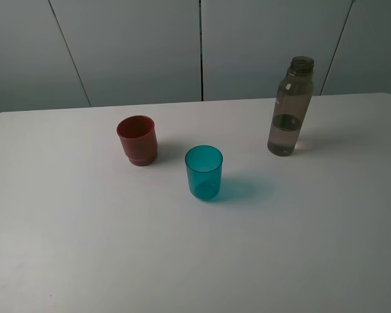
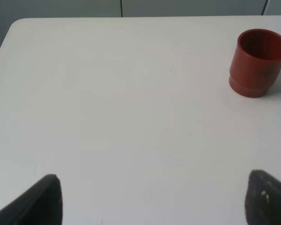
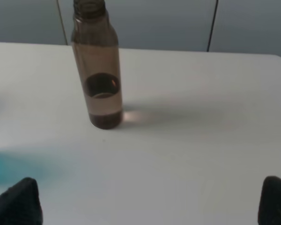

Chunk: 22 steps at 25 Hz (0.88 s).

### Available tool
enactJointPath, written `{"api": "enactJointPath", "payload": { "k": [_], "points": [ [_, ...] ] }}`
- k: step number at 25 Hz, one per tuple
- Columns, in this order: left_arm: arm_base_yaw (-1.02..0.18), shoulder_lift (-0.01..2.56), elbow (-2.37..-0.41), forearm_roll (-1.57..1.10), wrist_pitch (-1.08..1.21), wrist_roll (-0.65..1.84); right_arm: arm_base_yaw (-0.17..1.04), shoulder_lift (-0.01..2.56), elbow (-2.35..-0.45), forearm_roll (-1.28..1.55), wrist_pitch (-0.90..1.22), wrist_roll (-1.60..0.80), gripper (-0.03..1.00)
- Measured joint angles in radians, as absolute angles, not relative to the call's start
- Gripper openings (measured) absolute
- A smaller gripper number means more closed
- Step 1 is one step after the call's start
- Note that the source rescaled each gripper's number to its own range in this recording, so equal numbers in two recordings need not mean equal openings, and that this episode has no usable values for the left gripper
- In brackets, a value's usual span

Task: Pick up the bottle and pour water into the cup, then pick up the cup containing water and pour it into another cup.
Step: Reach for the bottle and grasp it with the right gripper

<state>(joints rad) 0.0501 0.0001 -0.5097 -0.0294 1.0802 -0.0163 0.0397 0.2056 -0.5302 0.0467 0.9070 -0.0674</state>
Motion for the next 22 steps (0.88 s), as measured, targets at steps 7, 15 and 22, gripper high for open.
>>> {"api": "enactJointPath", "payload": {
  "k": [7, 15, 22],
  "points": [
    [0.05, 0.0, -0.51, -0.028, 1.08, -0.014, 0.04, 0.56, -0.531, 0.265, 0.626, -0.286, 1.0],
    [0.05, 0.0, -0.51, -0.028, 1.08, -0.012, 0.266, 0.994, -0.531, 0.351, 0.203, -0.403, 1.0],
    [0.05, 0.0, -0.51, -0.028, 1.08, -0.012, 0.378, 1.168, -0.424, 0.312, -0.303, -0.271, 1.0]
  ]
}}
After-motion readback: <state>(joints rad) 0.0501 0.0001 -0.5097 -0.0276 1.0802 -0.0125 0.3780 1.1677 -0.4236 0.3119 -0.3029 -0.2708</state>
